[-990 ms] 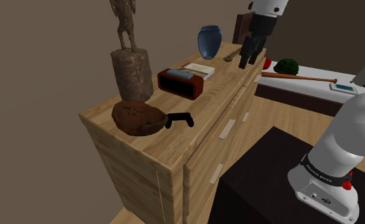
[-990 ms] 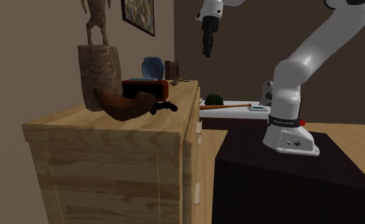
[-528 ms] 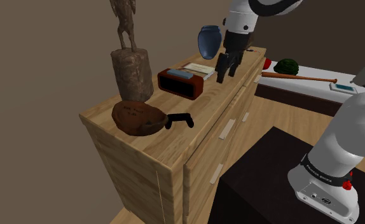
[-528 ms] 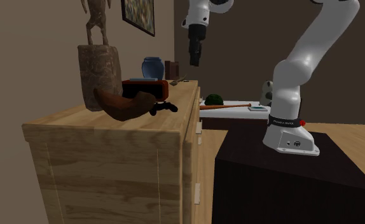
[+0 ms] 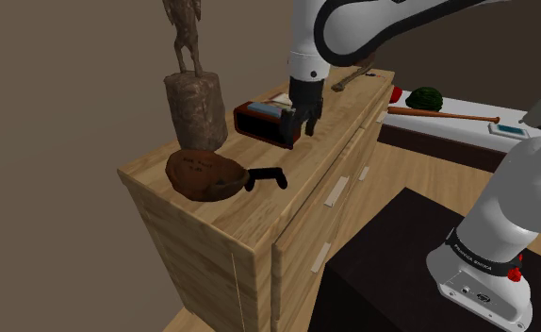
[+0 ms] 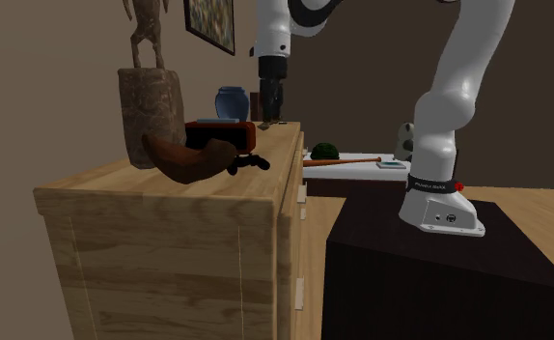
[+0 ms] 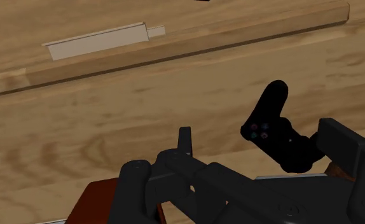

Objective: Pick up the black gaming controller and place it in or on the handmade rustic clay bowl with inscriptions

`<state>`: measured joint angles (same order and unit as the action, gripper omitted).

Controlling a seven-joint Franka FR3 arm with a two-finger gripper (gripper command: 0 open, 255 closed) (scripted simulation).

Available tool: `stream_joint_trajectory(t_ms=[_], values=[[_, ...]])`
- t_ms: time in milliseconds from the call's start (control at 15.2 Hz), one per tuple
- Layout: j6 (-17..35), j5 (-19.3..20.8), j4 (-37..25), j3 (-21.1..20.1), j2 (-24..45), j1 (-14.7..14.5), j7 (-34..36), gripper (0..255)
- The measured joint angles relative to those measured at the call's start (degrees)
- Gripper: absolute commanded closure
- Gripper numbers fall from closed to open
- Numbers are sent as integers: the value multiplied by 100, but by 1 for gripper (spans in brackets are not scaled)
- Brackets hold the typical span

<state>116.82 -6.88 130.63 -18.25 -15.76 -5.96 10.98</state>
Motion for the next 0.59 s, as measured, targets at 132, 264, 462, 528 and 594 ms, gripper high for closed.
stream_joint_trajectory(t_ms=[132, 264, 462, 528, 594], values=[[90, 153, -276, -175, 427, -24, 258, 0], [224, 338, -513, -348, 879, -73, 550, 0], [383, 470, -591, -448, 1174, -120, 753, 0], [450, 486, -561, -460, 1216, -128, 781, 0], [522, 504, -524, -457, 1255, -122, 780, 0]])
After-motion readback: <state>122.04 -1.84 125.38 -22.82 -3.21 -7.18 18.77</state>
